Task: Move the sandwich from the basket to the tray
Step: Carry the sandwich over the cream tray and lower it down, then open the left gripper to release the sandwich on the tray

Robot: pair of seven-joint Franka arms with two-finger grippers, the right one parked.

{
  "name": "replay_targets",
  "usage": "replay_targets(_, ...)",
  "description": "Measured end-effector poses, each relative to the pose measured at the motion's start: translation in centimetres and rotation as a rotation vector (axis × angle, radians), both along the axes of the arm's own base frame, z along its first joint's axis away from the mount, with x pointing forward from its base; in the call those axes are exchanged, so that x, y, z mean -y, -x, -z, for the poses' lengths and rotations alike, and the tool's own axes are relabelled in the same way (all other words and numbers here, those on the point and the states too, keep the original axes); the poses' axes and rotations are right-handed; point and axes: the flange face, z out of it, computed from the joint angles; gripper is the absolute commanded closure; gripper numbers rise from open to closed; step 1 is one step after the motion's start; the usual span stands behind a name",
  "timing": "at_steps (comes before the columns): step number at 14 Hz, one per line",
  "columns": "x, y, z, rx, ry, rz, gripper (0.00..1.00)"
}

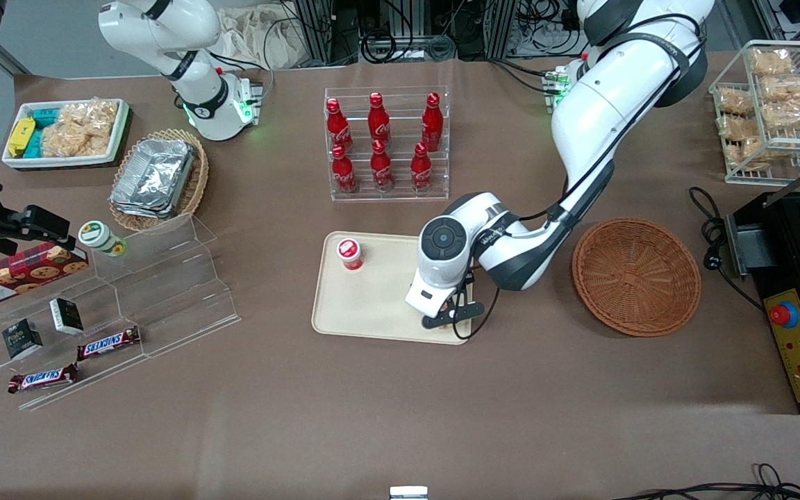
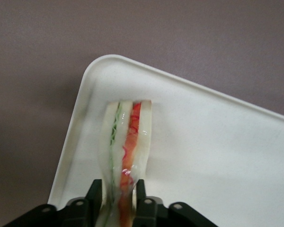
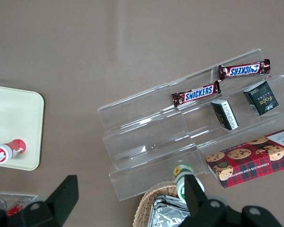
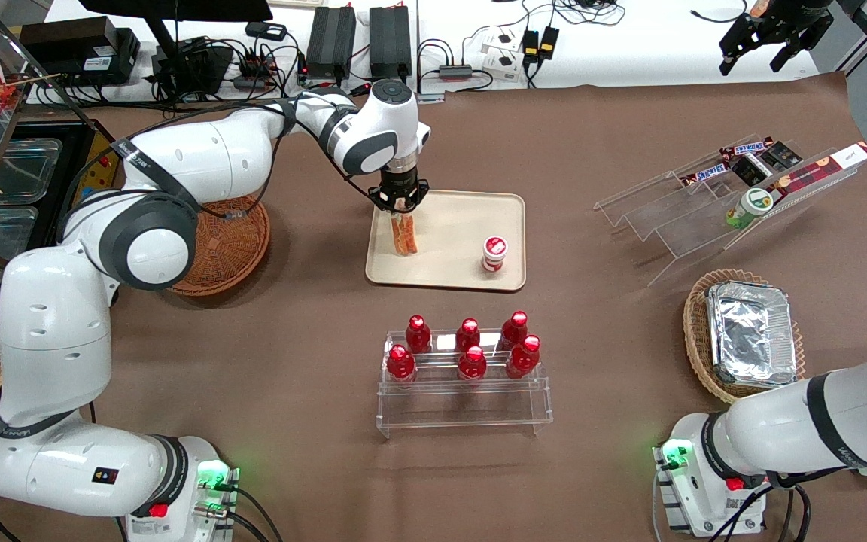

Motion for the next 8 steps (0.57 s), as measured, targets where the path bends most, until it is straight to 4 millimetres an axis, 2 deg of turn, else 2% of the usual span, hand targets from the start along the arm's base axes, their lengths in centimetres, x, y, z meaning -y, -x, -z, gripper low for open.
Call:
replay_targets(2, 0.0, -0.6, -1.2, 0.02, 0.01, -0.062, 0.0)
replay_targets(4, -0.4, -1.1, -4.4, 0.046, -0.005, -0.136, 0.0)
replay_targets(6, -1.4, -1.1, -10.0, 0.091, -0.041, -0.212, 0.0)
replay_targets(8, -3.7, -1.1, -16.9, 0.142, -0.05, -0.282, 0.0)
